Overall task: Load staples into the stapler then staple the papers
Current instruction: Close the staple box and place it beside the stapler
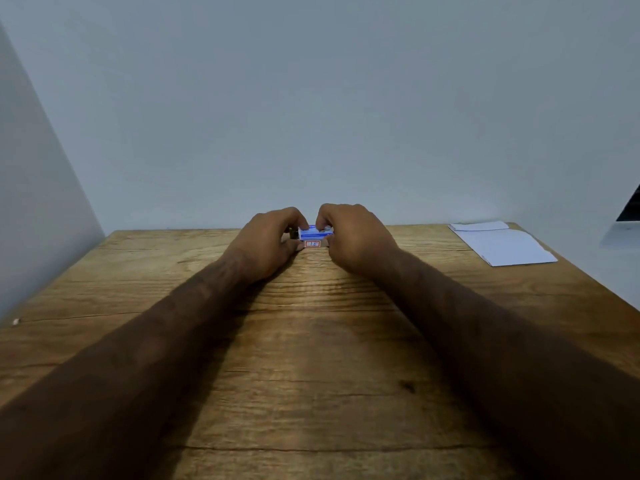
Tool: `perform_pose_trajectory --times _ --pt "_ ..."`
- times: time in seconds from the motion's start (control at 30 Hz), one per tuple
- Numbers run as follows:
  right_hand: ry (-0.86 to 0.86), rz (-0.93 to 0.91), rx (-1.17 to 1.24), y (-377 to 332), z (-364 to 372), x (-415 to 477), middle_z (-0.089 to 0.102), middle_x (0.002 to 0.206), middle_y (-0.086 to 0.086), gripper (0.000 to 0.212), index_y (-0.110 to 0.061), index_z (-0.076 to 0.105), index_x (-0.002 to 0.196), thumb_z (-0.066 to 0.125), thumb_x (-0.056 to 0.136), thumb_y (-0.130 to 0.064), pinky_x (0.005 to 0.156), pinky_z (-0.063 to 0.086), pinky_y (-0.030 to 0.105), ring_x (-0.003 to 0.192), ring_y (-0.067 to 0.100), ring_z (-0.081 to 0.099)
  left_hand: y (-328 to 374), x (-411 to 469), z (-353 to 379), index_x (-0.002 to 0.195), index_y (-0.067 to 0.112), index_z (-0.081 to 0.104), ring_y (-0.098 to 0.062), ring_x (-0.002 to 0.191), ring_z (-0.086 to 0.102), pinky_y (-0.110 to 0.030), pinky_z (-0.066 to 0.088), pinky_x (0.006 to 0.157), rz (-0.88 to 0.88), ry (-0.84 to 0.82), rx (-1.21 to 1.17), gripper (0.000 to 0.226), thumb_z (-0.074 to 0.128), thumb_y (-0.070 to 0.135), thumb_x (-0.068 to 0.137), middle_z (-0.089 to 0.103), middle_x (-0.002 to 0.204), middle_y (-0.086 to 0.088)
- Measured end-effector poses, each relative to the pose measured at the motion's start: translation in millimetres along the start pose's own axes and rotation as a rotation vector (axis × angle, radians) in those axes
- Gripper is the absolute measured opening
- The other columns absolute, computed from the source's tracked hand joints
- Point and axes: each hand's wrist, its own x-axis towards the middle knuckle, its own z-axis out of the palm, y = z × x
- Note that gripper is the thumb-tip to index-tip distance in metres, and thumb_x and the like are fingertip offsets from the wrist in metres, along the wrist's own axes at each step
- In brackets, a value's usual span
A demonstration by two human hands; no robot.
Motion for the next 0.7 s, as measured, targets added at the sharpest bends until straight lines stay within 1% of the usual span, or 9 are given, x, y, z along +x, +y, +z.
perform_pose_trajectory --times 0.13,0.33,0.43,0.57,0.63,0.7 --pt "0.000 0.007 0.011 3.0 3.4 9.3 0.068 0.114 0.003 0.026 -0.023 0.060 0.107 0.071 0.086 -0.011 0.080 0.052 0.033 0.096 0.018 0.056 -2.1 7.6 5.6 0.117 0.018 0.064 -0.022 0.114 0.062 -0.045 0.052 0.101 -0.025 0.024 -0.016 0.023 0.066 0.015 0.094 0.069 0.119 -0.004" --pt "-0.016 -0.001 -0.011 5.5 3.9 10.7 0.067 0.115 0.004 0.029 -0.022 0.058 0.112 0.070 0.088 -0.013 0.081 0.052 0.033 0.098 0.019 0.057 -4.5 8.8 6.3 0.117 0.020 0.063 -0.023 0.110 0.063 -0.046 0.053 0.096 -0.017 0.030 -0.011 0.024 0.067 0.017 0.093 0.069 0.119 -0.003" --pt "0.010 -0.021 -0.020 7.0 4.5 5.7 0.068 0.116 0.003 0.032 -0.023 0.057 0.118 0.068 0.089 -0.016 0.078 0.051 0.033 0.098 0.019 0.056 -4.3 6.8 6.1 0.121 0.022 0.061 -0.023 0.110 0.062 -0.047 0.053 0.097 -0.007 0.024 -0.009 0.032 0.070 0.017 0.091 0.064 0.124 -0.003" --pt "0.068 -0.012 -0.039 7.0 2.2 -9.5 0.063 0.129 0.000 0.047 -0.027 0.049 0.133 0.064 0.089 -0.023 0.079 0.051 0.035 0.108 0.020 0.059 -0.3 -6.5 -1.3 0.133 0.027 0.051 -0.024 0.111 0.062 -0.044 0.055 0.095 -0.028 0.029 -0.052 0.054 0.076 0.021 0.086 0.054 0.138 -0.004" --pt "0.062 -0.014 -0.031 8.8 -2.4 -21.0 0.061 0.133 -0.002 0.049 -0.029 0.048 0.134 0.063 0.087 -0.024 0.077 0.049 0.034 0.111 0.020 0.058 0.9 -17.0 -7.9 0.134 0.029 0.050 -0.022 0.109 0.063 -0.043 0.055 0.094 -0.033 0.020 -0.034 0.055 0.075 0.024 0.086 0.052 0.138 -0.002" --pt "0.016 -0.011 -0.033 8.2 -11.6 -37.0 0.055 0.140 -0.004 0.053 -0.031 0.047 0.136 0.063 0.085 -0.025 0.082 0.048 0.035 0.118 0.020 0.056 4.8 -31.7 -15.6 0.132 0.029 0.051 -0.020 0.109 0.062 -0.042 0.054 0.095 -0.034 0.013 -0.014 0.050 0.073 0.027 0.087 0.053 0.136 0.000"
